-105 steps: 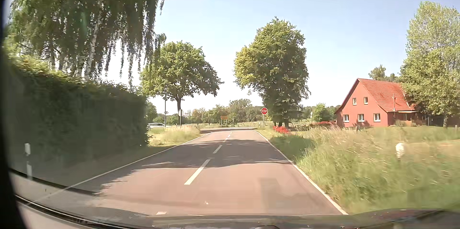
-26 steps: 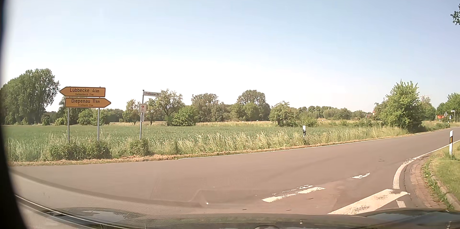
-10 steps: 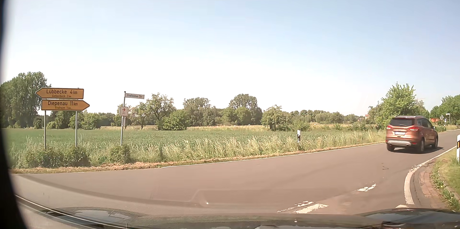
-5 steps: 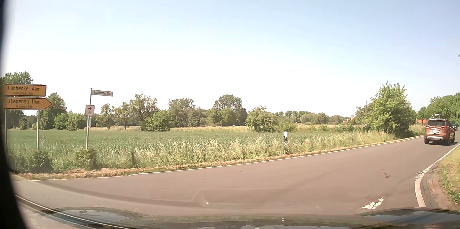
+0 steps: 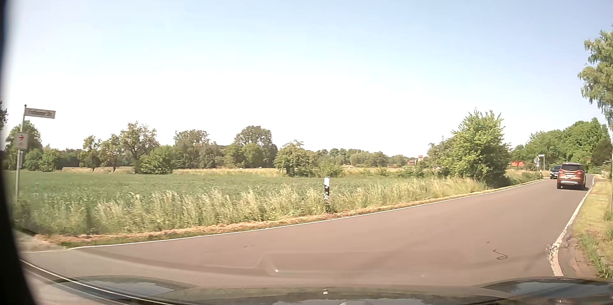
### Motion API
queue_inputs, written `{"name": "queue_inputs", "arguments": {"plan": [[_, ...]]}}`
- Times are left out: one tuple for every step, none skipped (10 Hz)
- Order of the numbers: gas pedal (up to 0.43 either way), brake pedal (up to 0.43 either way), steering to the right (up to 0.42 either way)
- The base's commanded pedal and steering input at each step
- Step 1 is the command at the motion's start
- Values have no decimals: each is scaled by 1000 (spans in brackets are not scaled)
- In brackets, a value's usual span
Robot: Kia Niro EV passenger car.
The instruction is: Follow the waypoints while adhering to traffic rules and regulations
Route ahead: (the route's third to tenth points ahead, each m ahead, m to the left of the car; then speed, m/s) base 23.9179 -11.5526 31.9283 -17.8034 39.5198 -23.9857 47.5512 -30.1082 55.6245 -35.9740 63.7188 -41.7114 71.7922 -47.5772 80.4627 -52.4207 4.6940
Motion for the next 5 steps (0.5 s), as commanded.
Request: {"name": "queue_inputs", "arguments": {"plan": [[469,0,368],[469,0,368],[469,0,369],[469,0,368],[469,0,361]]}}
